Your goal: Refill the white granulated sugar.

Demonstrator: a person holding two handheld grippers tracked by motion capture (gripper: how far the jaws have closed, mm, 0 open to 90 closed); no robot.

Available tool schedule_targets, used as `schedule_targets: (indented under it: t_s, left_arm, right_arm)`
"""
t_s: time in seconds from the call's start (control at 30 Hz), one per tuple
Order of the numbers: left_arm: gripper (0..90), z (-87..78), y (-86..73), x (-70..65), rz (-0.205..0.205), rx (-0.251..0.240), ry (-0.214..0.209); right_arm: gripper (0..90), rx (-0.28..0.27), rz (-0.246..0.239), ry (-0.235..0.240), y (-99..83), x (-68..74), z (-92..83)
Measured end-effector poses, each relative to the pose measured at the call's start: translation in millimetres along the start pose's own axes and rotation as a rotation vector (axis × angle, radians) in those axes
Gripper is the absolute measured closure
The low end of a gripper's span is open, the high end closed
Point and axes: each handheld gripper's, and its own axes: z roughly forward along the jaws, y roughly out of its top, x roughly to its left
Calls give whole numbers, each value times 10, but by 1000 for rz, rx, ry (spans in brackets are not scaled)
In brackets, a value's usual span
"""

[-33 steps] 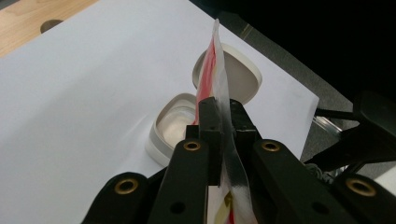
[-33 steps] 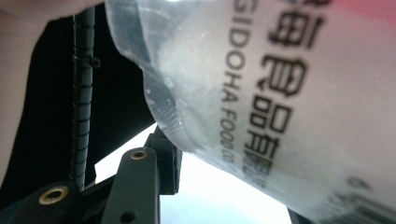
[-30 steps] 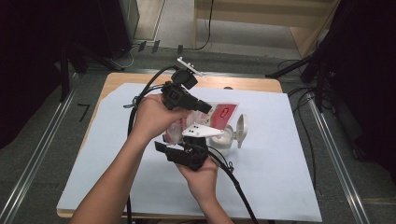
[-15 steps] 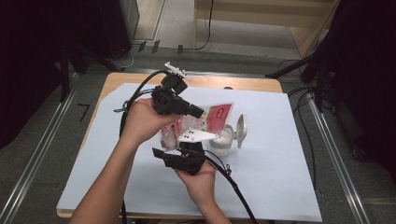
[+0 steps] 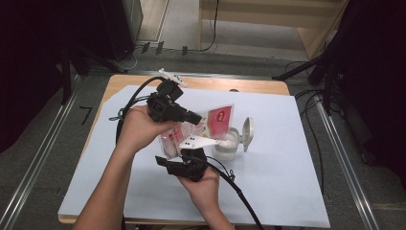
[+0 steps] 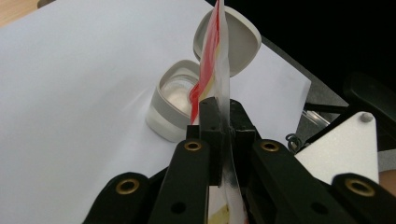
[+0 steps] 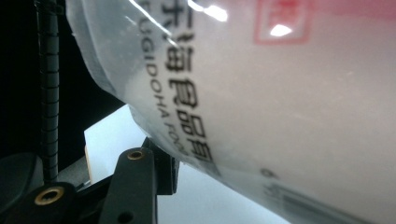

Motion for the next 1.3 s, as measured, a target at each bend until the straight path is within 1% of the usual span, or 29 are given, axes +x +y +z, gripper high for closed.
schedule_targets:
  t_s: [0.13,0.17,0.27,0.37,0.57,0.6,0.63,0.67,0.7,0.73,0.77,0.83,0.87,0.9,0.97,1.0,1.07,1.13,1.17,1.2,1.23,1.3]
  left_arm:
    - [886,-13,-18,18,-6,12,1]
    - [886,-11,-25,20,-13,7,-3]
    - [885,-19,-42,33,-18,13,-4]
    - [885,-23,-64,41,-17,20,-7]
    - [885,-28,-93,52,-22,24,-5]
    - [884,-33,-94,58,-19,32,-2]
    - [883,-29,-102,59,-23,28,-4]
    - [883,-37,-104,63,-23,40,0]
    - [883,-39,-109,70,-19,41,1]
    - [882,-33,-121,67,-33,32,-3]
    - [880,-38,-130,73,-34,34,1]
    - [881,-44,-155,76,-47,29,-10]
    - [883,-46,-163,78,-42,29,-14]
    - [885,-42,-174,73,-45,21,-17]
    - [890,-54,-187,73,-36,29,-12]
    - [892,-54,-196,71,-40,21,-16]
    - [894,-87,-214,74,-41,21,-21]
    - [897,-119,-231,77,-37,14,-25]
    - [898,-135,-243,80,-37,-3,-24]
    - [899,-150,-246,77,-38,3,-22]
    - [900,-157,-259,75,-36,-8,-24]
    - [900,-182,-273,73,-38,-6,-20]
  right_arm:
    - [585,7,5,10,-25,-15,6]
    - [585,7,-1,8,-33,-15,10]
    - [585,16,-11,6,-42,-22,18]
    - [584,19,-7,7,-55,-21,27]
    - [582,20,-16,3,-82,-23,34]
    - [582,24,-15,1,-86,-21,35]
    - [582,23,-19,-1,-92,-21,38]
    - [582,23,-23,-3,-99,-24,42]
    - [584,23,-26,-3,-106,-24,45]
    - [584,24,-26,-1,-111,-24,48]
    - [583,24,-26,-2,-116,-24,52]
    - [583,30,-23,4,-119,-36,58]
    - [582,36,-26,2,-118,-41,59]
    - [582,38,-28,0,-120,-44,60]
    - [580,41,-26,0,-125,-44,61]
    - [581,46,-28,0,-128,-42,63]
    - [580,47,-35,-4,-131,-41,62]
    - [579,43,-36,-5,-125,-42,53]
    - [581,41,-38,-8,-122,-44,50]
    - [581,37,-35,-10,-117,-44,42]
    - [580,35,-36,-13,-113,-47,39]
    - [578,31,-35,-15,-110,-55,36]
